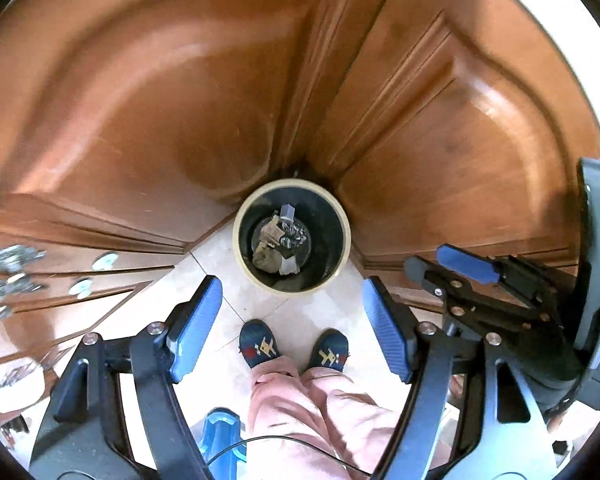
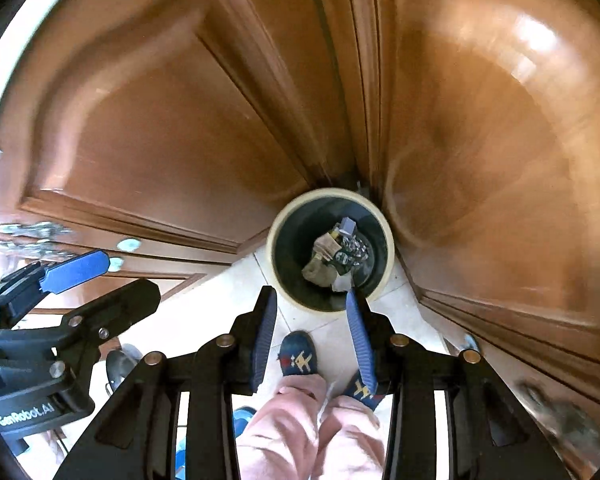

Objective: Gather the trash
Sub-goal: 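Open both tools to drop the loofah and bag into the bin, then raise both tools back up toward the items on the counter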

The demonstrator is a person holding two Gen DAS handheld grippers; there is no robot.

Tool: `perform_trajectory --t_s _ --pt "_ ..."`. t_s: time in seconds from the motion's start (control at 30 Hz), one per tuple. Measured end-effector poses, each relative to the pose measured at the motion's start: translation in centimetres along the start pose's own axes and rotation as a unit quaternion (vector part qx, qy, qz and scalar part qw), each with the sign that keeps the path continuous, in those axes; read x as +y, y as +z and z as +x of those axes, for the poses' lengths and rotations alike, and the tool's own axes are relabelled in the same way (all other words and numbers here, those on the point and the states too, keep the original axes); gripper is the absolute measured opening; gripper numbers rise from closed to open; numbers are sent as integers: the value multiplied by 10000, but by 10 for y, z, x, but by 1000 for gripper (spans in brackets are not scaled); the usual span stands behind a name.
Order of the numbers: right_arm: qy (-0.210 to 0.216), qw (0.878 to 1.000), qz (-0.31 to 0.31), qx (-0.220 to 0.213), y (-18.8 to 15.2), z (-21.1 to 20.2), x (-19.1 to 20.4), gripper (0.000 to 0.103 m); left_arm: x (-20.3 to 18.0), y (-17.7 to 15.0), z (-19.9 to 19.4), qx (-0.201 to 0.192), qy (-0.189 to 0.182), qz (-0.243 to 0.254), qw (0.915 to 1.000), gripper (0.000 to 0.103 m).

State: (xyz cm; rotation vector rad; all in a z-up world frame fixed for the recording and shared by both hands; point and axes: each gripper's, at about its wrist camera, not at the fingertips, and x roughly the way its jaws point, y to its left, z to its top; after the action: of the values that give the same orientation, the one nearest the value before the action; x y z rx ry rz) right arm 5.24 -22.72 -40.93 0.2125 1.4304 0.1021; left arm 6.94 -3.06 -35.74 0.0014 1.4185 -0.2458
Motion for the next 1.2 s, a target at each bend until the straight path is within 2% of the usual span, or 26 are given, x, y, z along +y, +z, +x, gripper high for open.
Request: perform_trajectory --t_s 0.07,0.17,0.33,0.5,0.63,0.83,0.93,1.0,1.2 --pt "13 9999 -60 -109 0 -32 8 37 -2 -1 -27 -101 127 -110 9998 70" --pt "119 9995 -133 -250 0 -74 15 38 -3 -2 -68 -275 122 -281 9992 70" --pt "261 9971 -361 -619 -2 -142 32 45 -8 -4 -138 -747 343 -302 9962 75" --pt "408 9924 -560 -1015 -1 -202 43 47 -17 -3 -212 -1317 390 -362 9899 75" --pt "511 9869 -644 -1385 3 -252 47 49 -27 1 -253 -1687 437 -331 9841 75" --pt "619 9763 -782 -1919 18 -319 49 51 -39 10 -315 -2160 463 -277 9749 75" --pt "664 9689 -897 -2211 29 -347 52 52 -41 19 -333 -2375 555 -212 9696 75" --pt "590 9625 -1010 -2449 38 -364 57 56 -43 25 -350 -2484 649 -183 9663 75" --pt "394 9408 -1271 -3117 88 -418 73 58 -34 56 -394 -2646 713 -151 9616 75"
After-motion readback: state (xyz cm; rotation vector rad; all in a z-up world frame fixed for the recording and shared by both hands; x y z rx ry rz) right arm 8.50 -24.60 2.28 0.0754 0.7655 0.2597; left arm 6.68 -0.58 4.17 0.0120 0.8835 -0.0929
